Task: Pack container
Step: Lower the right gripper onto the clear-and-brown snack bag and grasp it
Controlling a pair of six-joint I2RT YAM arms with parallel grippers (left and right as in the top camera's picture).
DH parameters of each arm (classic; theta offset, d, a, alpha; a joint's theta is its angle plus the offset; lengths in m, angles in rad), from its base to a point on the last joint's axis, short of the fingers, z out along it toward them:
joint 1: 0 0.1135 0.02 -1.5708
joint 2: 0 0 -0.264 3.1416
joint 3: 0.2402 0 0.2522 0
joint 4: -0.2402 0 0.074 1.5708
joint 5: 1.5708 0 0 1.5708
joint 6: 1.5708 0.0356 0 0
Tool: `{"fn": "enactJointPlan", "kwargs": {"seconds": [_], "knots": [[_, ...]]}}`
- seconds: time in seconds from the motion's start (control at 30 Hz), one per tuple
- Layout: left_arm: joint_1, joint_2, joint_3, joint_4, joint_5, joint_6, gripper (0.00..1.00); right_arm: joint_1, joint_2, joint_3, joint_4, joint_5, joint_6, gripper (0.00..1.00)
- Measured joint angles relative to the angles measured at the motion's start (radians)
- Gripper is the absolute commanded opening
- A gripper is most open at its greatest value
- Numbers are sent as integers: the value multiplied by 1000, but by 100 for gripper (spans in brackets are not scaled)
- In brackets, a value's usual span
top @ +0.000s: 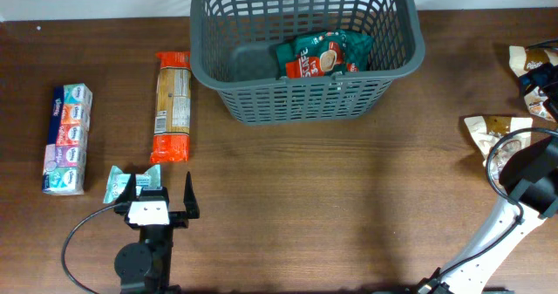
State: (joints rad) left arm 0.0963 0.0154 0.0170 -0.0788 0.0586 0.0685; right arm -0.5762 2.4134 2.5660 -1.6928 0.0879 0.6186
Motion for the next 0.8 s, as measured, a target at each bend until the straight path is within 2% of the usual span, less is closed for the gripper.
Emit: {"fn": "enactJointPlan", "kwargs": {"seconds": [0.4, 0.8], "knots": [[0, 0, 0, 0, 0, 0, 99, 0, -56, -34, 0, 69, 48, 99], [0, 0, 0, 0, 0, 0, 99, 2, -82, -285, -2, 99, 85, 99]]}}
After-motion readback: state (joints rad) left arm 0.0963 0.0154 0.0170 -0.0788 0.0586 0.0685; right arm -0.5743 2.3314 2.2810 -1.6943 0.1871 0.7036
